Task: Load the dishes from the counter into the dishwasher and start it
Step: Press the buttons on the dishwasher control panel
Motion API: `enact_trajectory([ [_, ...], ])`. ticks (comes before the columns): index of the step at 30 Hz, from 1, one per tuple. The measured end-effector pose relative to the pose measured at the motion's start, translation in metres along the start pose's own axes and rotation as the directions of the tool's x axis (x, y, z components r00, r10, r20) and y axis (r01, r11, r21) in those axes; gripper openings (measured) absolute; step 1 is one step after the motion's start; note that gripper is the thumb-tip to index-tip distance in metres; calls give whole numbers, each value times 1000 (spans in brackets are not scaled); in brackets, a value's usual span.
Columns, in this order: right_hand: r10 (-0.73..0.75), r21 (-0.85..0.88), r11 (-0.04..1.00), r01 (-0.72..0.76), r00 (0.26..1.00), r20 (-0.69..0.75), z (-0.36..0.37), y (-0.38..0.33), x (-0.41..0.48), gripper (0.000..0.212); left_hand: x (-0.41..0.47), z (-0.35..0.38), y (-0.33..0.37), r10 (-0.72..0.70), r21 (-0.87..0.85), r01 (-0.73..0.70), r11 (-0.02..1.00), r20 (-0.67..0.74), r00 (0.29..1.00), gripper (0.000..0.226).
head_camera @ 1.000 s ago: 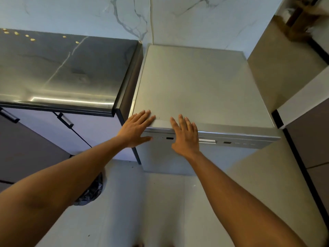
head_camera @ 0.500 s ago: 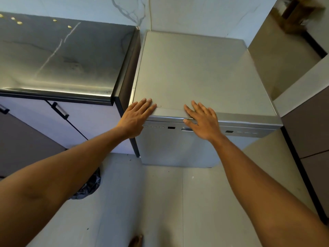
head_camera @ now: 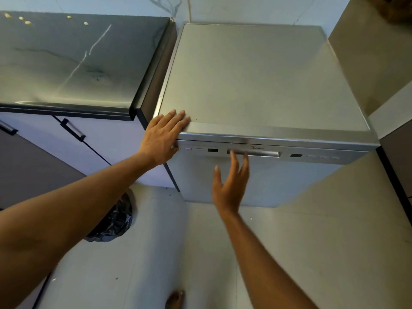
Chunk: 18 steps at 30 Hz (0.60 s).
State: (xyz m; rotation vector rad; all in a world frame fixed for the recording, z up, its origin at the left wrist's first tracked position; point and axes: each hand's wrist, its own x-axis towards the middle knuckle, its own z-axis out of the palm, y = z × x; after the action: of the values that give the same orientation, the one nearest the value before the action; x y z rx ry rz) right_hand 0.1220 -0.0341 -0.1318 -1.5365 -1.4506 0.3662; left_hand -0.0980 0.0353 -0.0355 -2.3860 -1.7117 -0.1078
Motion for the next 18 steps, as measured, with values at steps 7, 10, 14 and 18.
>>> enact_trajectory([
  [7,513,222,779,-587,799,313,72,13,-43,98,0,4,-5,56,63,-53,997,-39,998,101],
  [10,548,262,722,-640,761,348,86,12,-22,107,-2,8,-6,66,60,-61,996,-76,995,100],
  [14,626,316,598,-737,675,390,106,3,-5,114,-3,11,-6,79,26,-77,997,-120,990,95],
  [18,648,369,558,-743,668,365,120,-1,1,116,-2,10,-10,98,37,-94,995,-111,989,96],
])
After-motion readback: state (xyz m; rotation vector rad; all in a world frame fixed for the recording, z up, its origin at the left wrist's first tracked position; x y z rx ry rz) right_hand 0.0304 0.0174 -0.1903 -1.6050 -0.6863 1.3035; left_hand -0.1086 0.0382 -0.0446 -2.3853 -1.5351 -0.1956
